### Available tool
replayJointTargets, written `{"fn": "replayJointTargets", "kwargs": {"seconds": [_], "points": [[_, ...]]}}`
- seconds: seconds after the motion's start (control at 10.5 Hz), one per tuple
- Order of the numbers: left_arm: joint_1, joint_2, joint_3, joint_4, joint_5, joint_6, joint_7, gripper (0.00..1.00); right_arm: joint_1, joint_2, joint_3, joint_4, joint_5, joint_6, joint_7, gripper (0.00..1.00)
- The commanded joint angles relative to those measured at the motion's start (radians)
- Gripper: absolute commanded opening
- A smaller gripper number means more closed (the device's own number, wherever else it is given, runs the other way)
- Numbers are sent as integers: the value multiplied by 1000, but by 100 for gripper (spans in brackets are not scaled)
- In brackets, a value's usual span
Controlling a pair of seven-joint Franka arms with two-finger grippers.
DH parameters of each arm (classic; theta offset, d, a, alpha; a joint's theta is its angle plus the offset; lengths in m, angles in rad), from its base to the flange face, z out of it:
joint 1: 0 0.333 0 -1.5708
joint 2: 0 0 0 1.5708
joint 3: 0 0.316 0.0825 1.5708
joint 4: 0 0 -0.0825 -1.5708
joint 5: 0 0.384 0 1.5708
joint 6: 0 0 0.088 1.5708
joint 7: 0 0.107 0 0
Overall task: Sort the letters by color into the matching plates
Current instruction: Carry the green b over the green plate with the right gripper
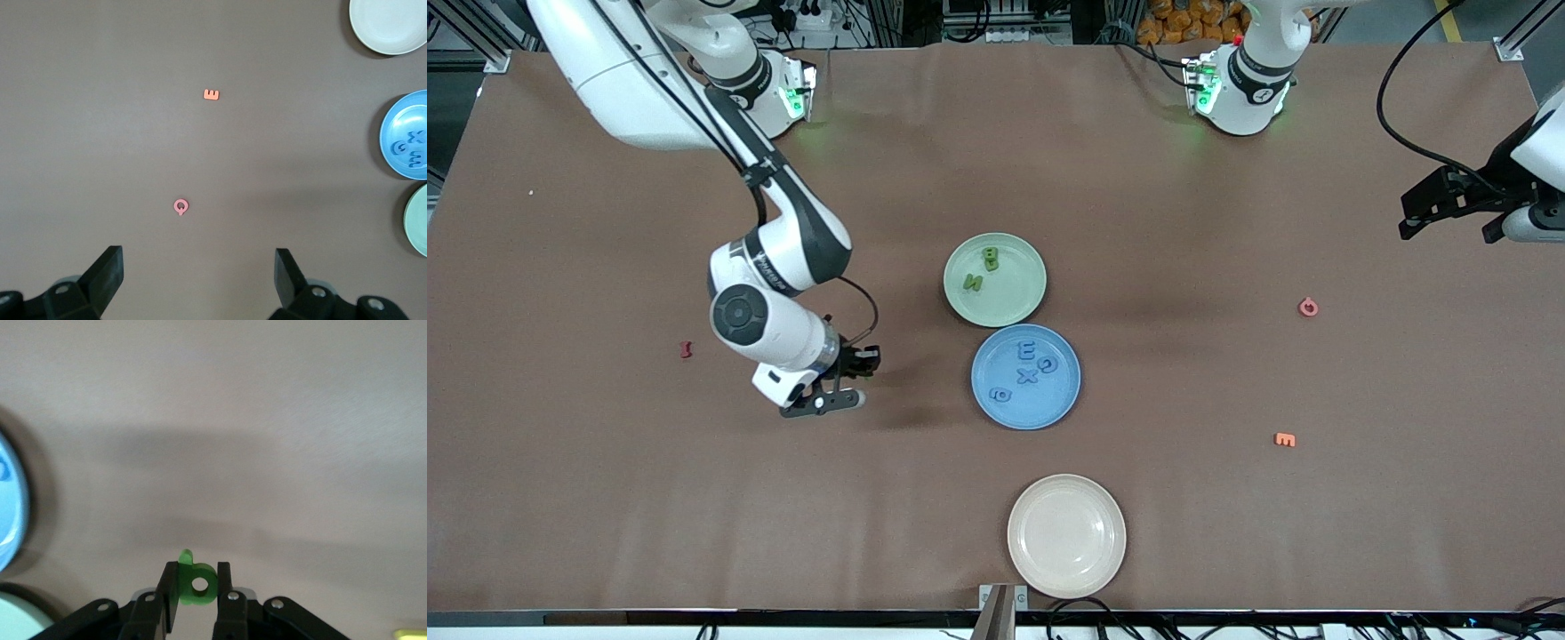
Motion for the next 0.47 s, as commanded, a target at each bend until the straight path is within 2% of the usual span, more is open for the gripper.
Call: {"fn": "replayJointTargets", "kwargs": {"seconds": [0.0,0.38], "points": [[6,-1,2,5,-19,-5,31,100,101,-13,5,-18,7,-7,177,0],[6,-1,2,3,-19,-5,31,100,215,-16,11,-50,6,-5,344,0]]}}
